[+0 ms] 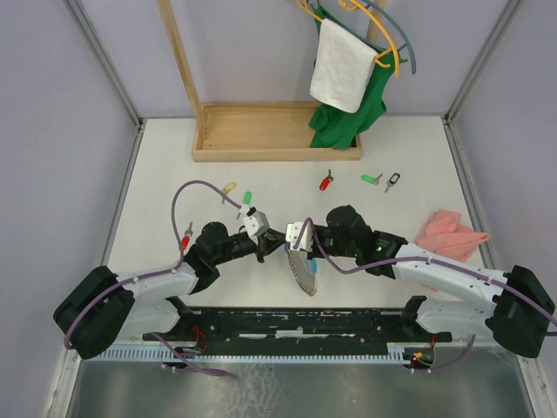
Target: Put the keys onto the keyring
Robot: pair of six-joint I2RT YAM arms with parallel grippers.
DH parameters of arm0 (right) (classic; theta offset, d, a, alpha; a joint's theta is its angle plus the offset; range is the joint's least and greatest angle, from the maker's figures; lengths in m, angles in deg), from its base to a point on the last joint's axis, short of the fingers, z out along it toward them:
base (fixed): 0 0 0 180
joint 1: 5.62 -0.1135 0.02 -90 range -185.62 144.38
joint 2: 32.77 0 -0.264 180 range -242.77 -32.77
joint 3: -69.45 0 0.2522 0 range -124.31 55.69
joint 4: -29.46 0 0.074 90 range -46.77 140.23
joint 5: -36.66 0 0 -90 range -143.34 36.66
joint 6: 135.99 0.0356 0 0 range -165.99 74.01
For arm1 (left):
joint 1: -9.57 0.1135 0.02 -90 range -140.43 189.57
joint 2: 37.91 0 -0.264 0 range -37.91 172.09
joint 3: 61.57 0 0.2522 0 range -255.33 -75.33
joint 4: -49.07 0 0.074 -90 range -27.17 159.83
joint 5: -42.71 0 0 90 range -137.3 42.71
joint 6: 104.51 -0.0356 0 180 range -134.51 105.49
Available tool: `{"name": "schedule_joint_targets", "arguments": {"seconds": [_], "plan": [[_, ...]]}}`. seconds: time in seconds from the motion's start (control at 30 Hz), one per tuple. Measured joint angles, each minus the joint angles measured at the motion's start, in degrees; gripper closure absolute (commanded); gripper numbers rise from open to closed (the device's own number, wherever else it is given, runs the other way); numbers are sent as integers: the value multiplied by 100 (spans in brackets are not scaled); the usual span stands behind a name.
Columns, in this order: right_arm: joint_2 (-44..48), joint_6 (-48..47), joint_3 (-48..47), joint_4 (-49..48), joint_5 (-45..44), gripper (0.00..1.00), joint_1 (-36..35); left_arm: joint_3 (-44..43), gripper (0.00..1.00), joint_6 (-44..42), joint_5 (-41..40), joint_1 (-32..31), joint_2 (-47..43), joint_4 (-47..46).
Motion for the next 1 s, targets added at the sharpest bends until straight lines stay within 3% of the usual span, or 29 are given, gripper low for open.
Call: {"name": "schedule_joint_targets", "arguments": {"seconds": [0.23,0.47,0.63,1.0], "plan": [[-37,-149,-26,-33,-79,99,-2,66,97,2,-111,-2,0,-146],[-90,-715,-732,863,-118,99,-4,66,74,-7,-101,0,-164,-155],[-216,-1097,-1200,1473,-7,99,-4,66,64,-59,-79,4,-247,-149],[-328,-1578,-1528,2227,317,99,-15,37,60,-369,219,4,-232,-17]]}}
